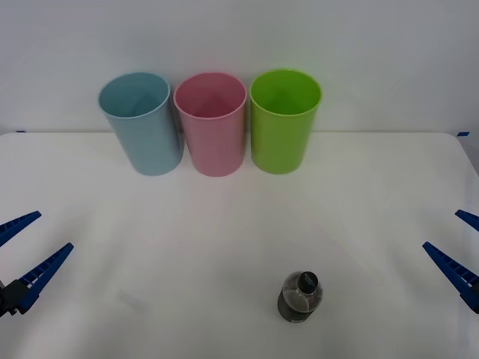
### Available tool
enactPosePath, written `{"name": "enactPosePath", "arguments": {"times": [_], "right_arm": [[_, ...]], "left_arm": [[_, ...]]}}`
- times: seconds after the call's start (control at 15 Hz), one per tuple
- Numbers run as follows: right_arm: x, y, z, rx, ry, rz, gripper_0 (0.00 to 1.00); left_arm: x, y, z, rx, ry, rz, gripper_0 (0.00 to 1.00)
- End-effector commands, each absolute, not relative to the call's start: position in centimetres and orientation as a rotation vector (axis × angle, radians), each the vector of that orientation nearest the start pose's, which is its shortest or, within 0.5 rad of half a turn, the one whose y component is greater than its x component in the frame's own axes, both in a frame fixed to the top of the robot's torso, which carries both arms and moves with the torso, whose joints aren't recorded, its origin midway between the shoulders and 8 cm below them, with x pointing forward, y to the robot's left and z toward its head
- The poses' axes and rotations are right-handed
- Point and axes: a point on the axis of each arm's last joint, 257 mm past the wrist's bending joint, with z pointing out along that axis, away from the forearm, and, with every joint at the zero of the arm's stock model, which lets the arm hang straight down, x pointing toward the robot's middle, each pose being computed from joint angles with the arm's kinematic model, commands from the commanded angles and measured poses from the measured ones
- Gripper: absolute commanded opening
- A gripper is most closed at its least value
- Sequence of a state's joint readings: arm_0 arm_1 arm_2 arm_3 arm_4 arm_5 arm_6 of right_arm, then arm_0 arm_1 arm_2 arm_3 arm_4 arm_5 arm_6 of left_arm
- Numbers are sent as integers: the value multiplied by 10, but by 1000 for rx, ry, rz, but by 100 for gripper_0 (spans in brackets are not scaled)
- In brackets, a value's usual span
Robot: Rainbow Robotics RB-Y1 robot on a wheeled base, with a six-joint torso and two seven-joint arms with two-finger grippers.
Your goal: Grasp the object on the table and drop it into the matching bin: aluminum can to the light blue bin, PET bottle to the pink bin.
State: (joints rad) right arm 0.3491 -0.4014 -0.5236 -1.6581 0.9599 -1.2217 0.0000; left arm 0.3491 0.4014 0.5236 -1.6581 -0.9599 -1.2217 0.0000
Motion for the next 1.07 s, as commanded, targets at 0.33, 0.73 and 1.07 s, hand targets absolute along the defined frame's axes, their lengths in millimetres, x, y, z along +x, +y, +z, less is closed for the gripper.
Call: {"name": "enactPosePath", "arguments": {"times": [0.33,0.73,1.07], "right_arm": [[331,-337,-191,-433,1510,545,100],[306,-339,-210,-528,1593,549,100],[282,-317,-229,-641,1628,619,100]], "left_arm": [[342,330,-169,465,1441,-567,100],[342,330,-169,465,1441,-567,100],[342,330,-169,465,1441,-567,100]]}}
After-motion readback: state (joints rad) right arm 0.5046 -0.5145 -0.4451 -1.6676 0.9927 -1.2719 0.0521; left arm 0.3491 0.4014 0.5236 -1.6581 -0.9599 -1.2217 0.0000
